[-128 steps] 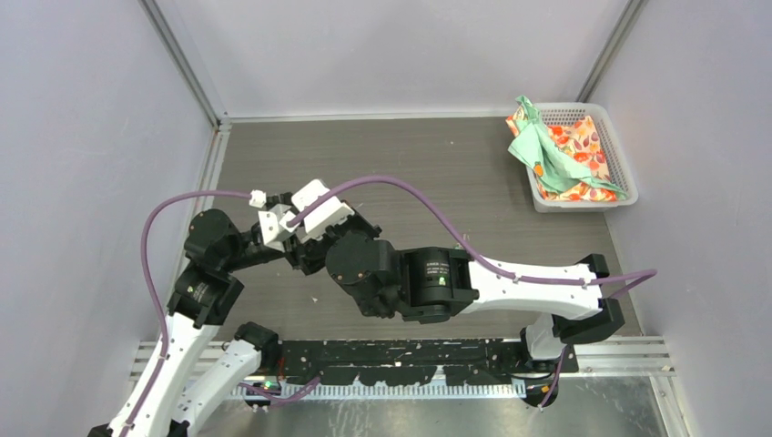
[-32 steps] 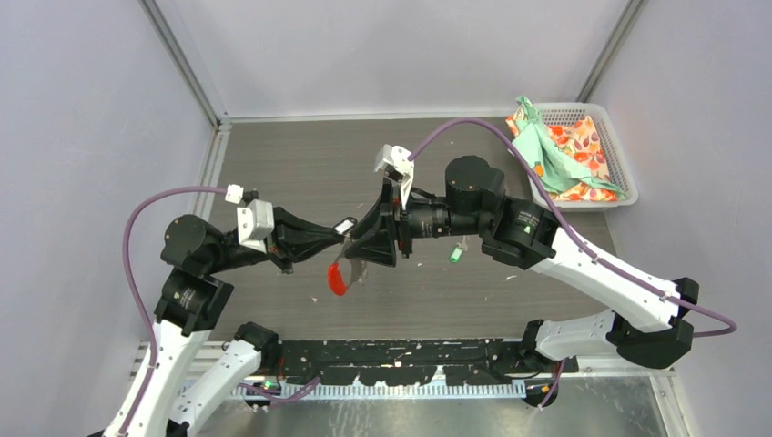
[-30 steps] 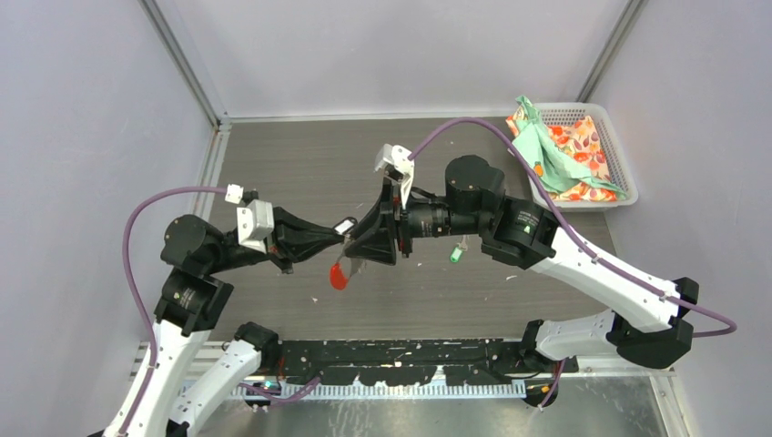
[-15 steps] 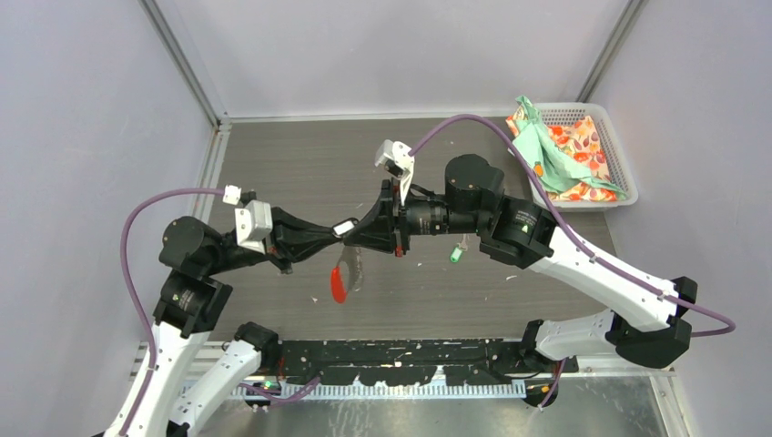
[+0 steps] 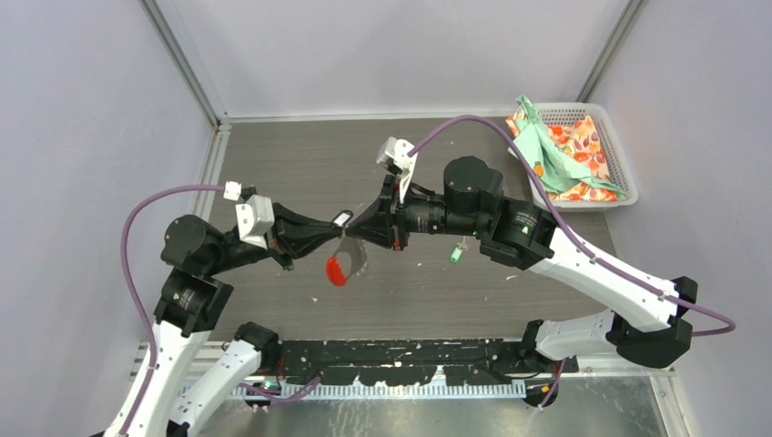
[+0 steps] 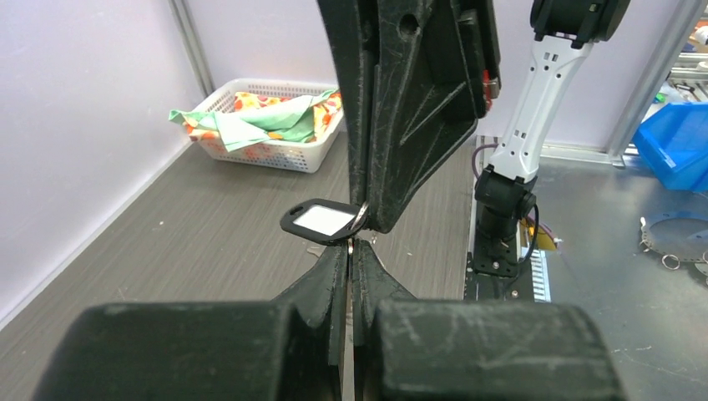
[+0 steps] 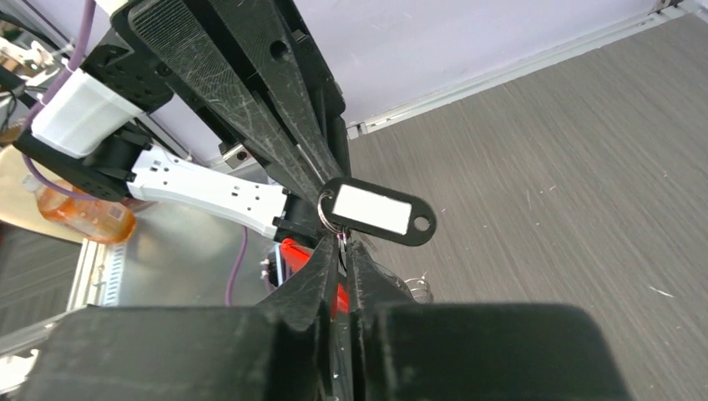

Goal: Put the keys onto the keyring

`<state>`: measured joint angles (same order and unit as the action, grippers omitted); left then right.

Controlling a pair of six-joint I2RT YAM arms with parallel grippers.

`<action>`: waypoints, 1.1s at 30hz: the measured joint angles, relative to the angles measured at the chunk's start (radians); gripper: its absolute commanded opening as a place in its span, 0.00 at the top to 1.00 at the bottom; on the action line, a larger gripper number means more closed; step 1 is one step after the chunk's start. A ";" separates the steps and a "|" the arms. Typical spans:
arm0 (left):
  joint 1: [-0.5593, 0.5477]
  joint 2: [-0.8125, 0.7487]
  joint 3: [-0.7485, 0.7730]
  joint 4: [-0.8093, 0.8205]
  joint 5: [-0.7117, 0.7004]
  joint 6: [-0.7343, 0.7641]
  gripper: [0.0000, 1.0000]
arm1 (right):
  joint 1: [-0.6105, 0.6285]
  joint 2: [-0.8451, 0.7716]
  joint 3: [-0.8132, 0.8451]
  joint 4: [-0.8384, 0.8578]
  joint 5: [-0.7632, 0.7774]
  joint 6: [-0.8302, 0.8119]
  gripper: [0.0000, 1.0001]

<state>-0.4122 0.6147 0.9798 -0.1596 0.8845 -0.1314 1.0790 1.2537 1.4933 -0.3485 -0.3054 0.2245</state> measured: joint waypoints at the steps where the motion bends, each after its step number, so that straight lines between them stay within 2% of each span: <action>1: 0.000 0.001 0.000 -0.002 -0.005 0.000 1.00 | 0.001 -0.002 -0.002 0.000 0.006 -0.006 0.96; 3: 0.000 0.003 0.000 -0.004 -0.010 -0.001 1.00 | 0.006 -0.004 -0.006 0.000 0.013 -0.013 0.99; 10: 0.000 0.006 0.000 -0.015 -0.023 -0.017 1.00 | 0.018 -0.008 -0.015 0.001 0.040 -0.050 0.99; 12: 0.000 0.005 0.000 -0.018 -0.023 -0.019 0.94 | 0.021 -0.013 -0.020 0.001 0.047 -0.065 0.99; 14: 0.000 0.004 0.000 -0.017 -0.026 -0.021 0.81 | 0.024 -0.019 -0.022 -0.003 0.054 -0.082 0.99; 18: -0.001 -0.018 0.000 -0.017 -0.030 -0.013 0.67 | 0.024 -0.036 -0.022 -0.057 0.061 -0.108 0.99; 26: -0.001 -0.071 0.000 -0.036 -0.010 0.098 0.58 | 0.021 -0.038 0.007 -0.183 0.015 -0.118 0.99; 30: -0.001 -0.066 0.000 -0.059 0.051 0.198 0.53 | 0.018 -0.026 0.043 -0.237 -0.027 -0.118 0.99; 33: -0.001 -0.035 0.007 -0.092 0.119 0.257 0.53 | 0.018 -0.004 0.080 -0.267 -0.058 -0.119 0.99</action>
<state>-0.4129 0.5793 0.9867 -0.2512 1.0039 0.1261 1.0973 1.2495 1.5738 -0.6159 -0.3634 0.1059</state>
